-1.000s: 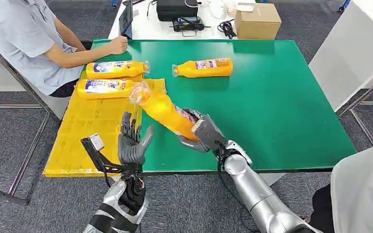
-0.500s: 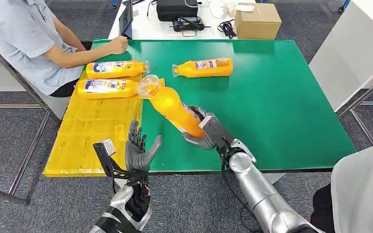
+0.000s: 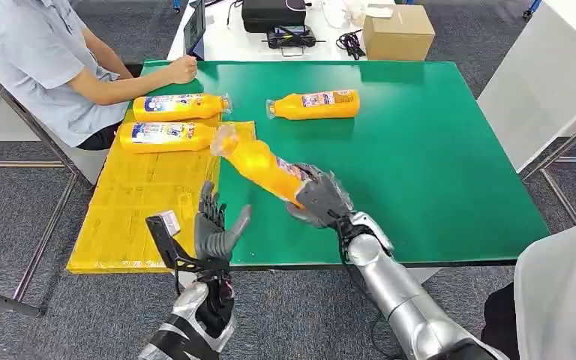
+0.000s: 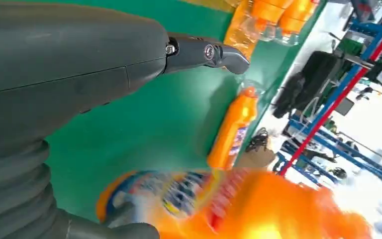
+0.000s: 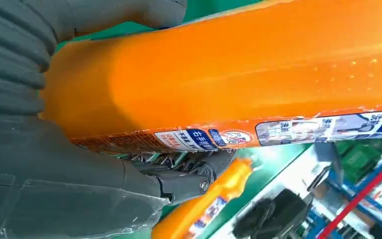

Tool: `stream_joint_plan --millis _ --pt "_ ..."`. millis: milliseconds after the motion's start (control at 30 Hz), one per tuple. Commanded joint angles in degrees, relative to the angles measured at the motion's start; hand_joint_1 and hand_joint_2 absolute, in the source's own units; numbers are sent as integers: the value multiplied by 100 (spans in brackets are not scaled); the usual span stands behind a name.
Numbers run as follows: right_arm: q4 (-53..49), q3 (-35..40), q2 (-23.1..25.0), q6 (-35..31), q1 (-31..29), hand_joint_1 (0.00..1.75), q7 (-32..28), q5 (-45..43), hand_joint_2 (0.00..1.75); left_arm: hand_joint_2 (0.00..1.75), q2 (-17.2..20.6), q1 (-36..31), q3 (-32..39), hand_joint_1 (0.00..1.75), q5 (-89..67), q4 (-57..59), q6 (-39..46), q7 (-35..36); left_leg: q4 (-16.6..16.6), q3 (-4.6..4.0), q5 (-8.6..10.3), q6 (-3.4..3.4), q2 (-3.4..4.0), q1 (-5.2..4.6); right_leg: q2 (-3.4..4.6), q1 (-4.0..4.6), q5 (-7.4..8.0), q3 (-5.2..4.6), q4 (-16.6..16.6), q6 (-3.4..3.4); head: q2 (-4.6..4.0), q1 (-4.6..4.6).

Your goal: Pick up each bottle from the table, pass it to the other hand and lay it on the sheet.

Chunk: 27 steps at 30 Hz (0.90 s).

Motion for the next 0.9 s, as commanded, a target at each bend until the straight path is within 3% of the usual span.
stream_joint_plan --millis 33,433,667,900 --pt "609 394 62 -190 -427 175 162 237 175 175 54 -108 30 0 141 -374 -80 199 2 29 -14 -12 15 3 12 4 -10 22 6 -17 0 0" --pt "624 336 107 -425 -391 175 105 506 175 175 46 -111 -5 0 488 -272 -386 543 -1 13 -5 -6 7 1 4 1 -5 10 2 -10 0 -2" --pt "349 449 207 -1190 -285 175 81 1151 175 175 31 -160 -148 0 654 -184 -610 645 0 21 -9 -8 7 4 3 5 -8 17 1 -13 0 -2" --pt "256 626 328 -1529 -379 175 367 1652 175 175 15 -185 101 0 954 -96 -796 593 0 27 -10 -9 5 4 1 5 -10 23 0 -15 0 -2"
